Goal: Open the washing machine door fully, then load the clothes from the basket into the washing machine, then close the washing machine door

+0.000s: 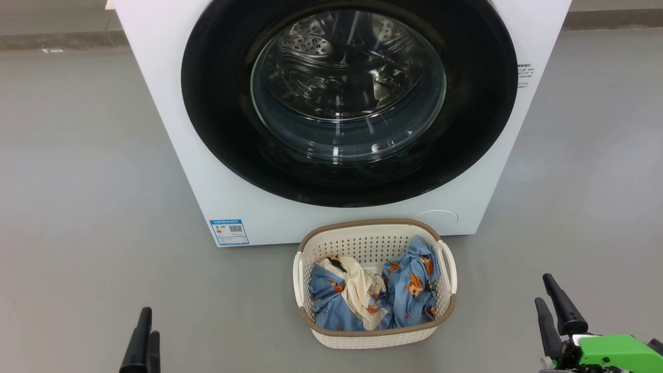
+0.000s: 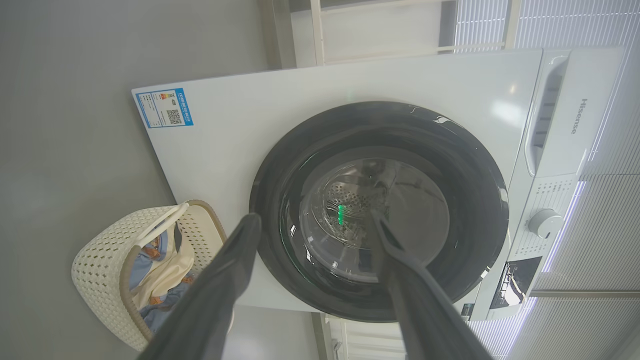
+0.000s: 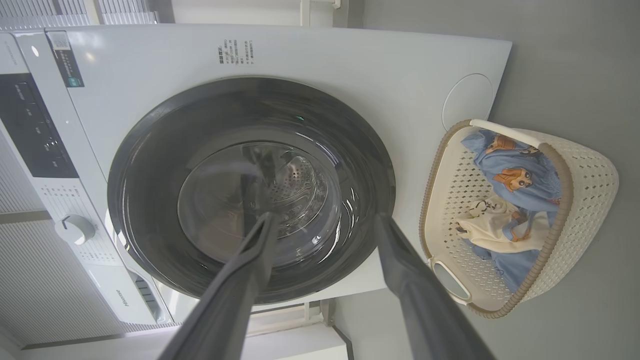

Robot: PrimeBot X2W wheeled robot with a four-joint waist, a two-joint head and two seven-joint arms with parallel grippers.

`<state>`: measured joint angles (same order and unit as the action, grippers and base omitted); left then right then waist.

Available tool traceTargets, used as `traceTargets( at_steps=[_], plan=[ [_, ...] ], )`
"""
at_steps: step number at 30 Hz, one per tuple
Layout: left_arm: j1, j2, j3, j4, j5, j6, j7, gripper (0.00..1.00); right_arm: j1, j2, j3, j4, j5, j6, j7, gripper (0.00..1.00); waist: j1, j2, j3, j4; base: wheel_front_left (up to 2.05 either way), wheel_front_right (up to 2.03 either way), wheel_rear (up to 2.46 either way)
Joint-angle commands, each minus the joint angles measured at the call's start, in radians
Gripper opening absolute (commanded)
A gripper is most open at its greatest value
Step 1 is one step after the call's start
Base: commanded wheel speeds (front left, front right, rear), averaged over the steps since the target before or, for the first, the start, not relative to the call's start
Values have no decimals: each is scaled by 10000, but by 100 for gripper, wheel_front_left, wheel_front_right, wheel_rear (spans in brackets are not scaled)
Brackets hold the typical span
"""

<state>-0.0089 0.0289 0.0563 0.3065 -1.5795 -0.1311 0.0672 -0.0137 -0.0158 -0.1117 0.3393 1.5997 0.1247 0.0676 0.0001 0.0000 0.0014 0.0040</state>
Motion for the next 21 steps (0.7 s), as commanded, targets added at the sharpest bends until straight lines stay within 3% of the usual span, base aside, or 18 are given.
traceTargets(
  at_steps=[1, 21],
  plan=[
    [-304, 150, 28, -365, 209, 1, -127, 100, -363, -194, 80, -287, -238, 8, -115, 100, -1, 0, 1, 4, 0, 0, 0],
    [-408, 174, 24, -572, 2654, 1, -686, 100, -453, -547, 630, -429, -2483, 17, -691, 100, -1, 0, 31, -13, 0, 0, 0]
  ],
)
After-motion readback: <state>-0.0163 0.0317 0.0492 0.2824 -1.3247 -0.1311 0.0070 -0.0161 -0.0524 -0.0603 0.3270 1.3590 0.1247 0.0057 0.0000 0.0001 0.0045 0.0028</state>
